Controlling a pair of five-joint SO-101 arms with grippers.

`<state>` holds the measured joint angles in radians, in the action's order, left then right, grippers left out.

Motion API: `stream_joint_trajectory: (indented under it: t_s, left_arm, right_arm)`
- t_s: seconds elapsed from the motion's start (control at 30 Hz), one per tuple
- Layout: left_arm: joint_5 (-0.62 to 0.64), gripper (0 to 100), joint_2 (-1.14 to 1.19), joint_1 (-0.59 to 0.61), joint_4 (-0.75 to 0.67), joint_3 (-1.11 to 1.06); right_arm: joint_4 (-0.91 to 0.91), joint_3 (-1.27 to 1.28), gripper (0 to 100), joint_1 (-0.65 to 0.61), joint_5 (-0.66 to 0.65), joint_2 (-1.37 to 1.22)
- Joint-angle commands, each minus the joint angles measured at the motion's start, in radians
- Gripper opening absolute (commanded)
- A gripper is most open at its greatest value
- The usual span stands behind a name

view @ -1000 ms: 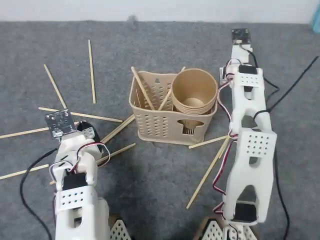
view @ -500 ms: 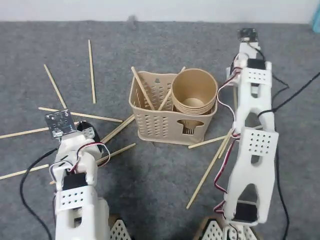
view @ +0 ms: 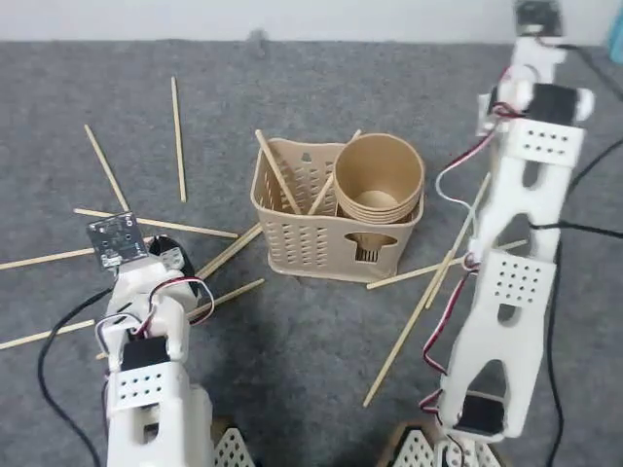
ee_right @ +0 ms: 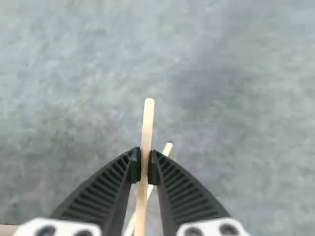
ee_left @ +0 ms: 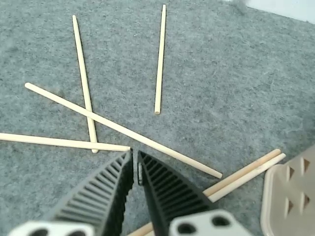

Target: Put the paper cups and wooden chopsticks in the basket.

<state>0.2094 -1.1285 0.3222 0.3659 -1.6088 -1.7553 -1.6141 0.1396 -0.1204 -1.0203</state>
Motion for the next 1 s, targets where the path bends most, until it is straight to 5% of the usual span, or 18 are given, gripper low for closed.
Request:
stream_joint_trajectory:
  t_s: [0.0, 0.5, 0.97]
  left_arm:
    - [-0.008, 1, -0.017, 0.006, -0.032, 0.005]
    - [-0.008, 1, -0.017, 0.006, -0.031, 0.005]
    - [-0.008, 1, -0.017, 0.006, -0.028, 0.005]
  right_arm:
    - [-0.048, -0.002, 0.7, 0.058, 0.014, 0.151]
    - [-0.039, 0.787, 0.7, 0.051, 0.08, 0.894]
    - [-0.045, 0.839, 0.7, 0.01, 0.226, 1.343]
